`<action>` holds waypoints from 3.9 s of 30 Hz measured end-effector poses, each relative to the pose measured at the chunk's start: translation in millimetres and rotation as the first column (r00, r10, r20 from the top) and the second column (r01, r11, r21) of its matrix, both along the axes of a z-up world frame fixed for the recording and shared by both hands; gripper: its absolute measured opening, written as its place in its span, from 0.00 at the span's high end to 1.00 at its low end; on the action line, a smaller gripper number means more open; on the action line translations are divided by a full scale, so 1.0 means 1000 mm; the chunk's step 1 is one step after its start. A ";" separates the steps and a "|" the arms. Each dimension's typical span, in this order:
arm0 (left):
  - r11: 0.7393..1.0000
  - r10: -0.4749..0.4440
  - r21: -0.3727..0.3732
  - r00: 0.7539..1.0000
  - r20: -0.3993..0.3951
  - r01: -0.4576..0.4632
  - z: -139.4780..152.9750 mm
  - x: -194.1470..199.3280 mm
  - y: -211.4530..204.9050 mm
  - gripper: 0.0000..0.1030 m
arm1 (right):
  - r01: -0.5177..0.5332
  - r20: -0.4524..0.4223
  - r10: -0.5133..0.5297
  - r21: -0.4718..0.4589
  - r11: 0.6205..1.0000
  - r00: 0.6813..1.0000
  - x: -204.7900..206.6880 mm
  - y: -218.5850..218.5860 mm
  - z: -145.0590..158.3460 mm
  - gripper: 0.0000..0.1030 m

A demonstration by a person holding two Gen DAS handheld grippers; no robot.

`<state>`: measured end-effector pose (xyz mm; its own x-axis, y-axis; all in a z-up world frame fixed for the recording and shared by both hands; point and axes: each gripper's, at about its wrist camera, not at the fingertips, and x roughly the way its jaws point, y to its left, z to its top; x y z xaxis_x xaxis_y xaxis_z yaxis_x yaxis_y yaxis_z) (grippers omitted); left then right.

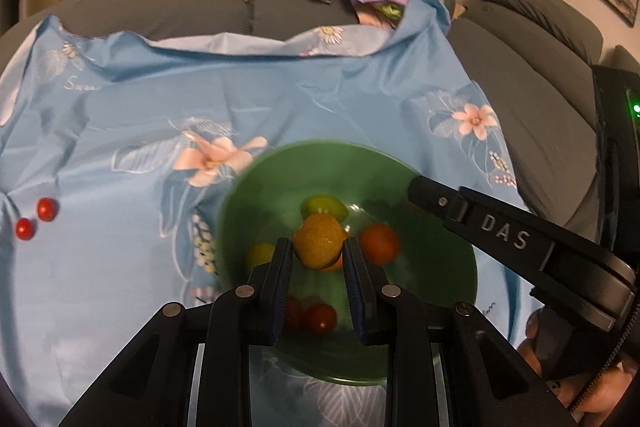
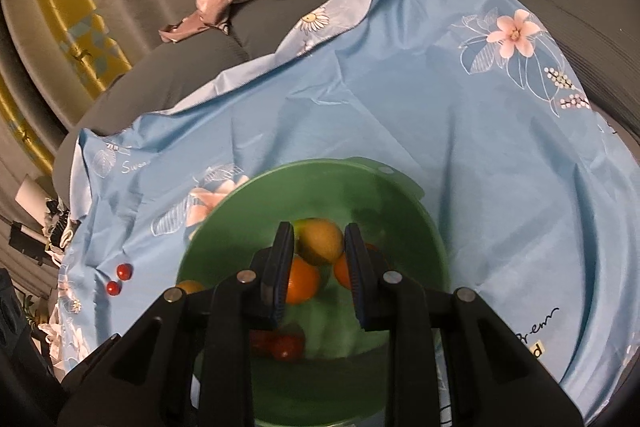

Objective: Organize fruits
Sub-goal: 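Open both grippers to drop the yellow fruits into the bowl, then move both grippers back to the last two red tomatoes, then grasp a red tomato with the right gripper while the left grasps the other, then carry both held red tomatoes over the green bowl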

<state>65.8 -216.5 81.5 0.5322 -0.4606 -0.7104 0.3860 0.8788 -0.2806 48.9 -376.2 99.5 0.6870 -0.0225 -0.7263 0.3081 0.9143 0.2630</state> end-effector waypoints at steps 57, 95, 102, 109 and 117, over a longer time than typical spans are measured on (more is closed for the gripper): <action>0.755 0.639 -0.002 0.735 -0.228 -0.656 -0.047 0.087 0.294 0.65 | -0.578 -0.198 0.622 0.240 0.780 0.757 0.183 0.300 -0.106 0.74; 0.776 0.630 0.062 0.770 -0.102 -0.627 -0.033 0.077 0.242 0.72 | -0.439 -0.054 0.446 0.103 0.893 0.894 0.064 0.187 -0.042 0.74; 0.832 0.553 0.057 0.833 0.007 -0.552 -0.002 0.047 0.202 0.72 | -0.430 -0.001 0.431 0.071 0.900 0.902 0.050 0.176 -0.023 0.74; 0.880 0.464 0.052 0.878 0.115 -0.472 0.025 0.024 0.168 0.72 | -0.379 0.069 0.375 0.058 0.924 0.924 0.035 0.147 0.000 0.73; 0.929 0.362 0.026 0.918 0.161 -0.370 0.039 0.006 0.135 0.72 | -0.282 0.123 0.278 0.014 0.959 0.953 0.014 0.109 0.021 0.73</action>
<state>72.1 -81.5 120.7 0.7589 -0.1757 -0.6271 0.0683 0.9791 -0.1917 63.2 -267.1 120.9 0.7435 0.2039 -0.6368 0.0060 0.9503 0.3114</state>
